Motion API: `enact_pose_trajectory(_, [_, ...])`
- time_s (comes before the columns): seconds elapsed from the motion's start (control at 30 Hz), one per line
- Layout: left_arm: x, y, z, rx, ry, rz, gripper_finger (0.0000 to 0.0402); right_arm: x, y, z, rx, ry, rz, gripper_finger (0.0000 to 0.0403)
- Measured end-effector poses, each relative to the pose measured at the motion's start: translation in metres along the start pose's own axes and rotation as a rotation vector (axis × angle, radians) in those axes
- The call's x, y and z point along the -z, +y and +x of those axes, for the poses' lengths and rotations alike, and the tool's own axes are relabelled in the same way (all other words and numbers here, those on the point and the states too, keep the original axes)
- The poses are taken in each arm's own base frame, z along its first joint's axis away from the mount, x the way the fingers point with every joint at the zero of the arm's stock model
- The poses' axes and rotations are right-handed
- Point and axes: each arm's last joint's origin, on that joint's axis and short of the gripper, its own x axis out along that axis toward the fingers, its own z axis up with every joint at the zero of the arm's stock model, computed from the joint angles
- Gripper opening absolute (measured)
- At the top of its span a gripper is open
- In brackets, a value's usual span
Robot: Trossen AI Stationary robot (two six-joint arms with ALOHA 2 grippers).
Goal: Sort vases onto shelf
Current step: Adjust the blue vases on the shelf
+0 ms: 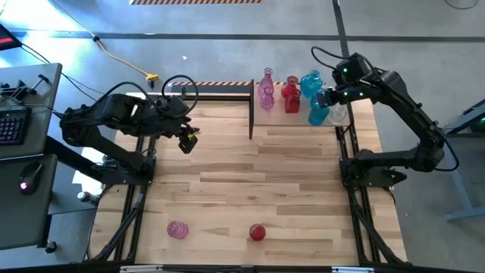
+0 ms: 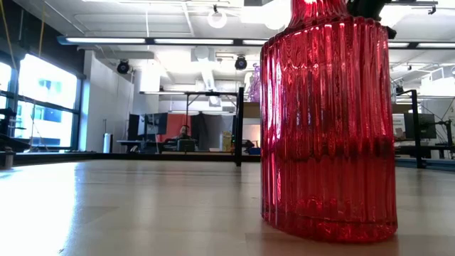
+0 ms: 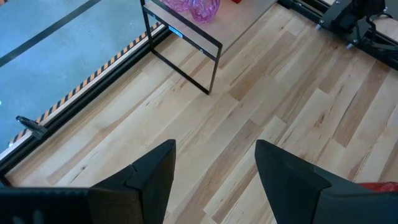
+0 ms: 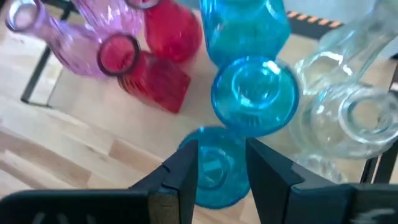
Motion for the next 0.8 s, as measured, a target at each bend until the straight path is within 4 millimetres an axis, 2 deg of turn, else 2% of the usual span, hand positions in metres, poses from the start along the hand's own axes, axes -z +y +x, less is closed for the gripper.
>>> enact_pose_trajectory(0.13, [0.000, 0.000, 0.000, 0.000, 0.000, 0.001, 0.0211, -0.004, 0.001, 0.001, -0.003, -0.020, 0.014, 0.0112])
enact_pose_trajectory(0.63, [0.000, 0.000, 0.000, 0.000, 0.000, 0.000, 0.0211, -0.023, 0.004, 0.032, 0.022, 0.016, 0.042, 0.0112])
enact_pose_trajectory(0.8, [0.000, 0.000, 0.000, 0.000, 0.000, 0.000, 0.0211, -0.027, 0.001, 0.037, 0.033, 0.020, 0.047, 0.0112])
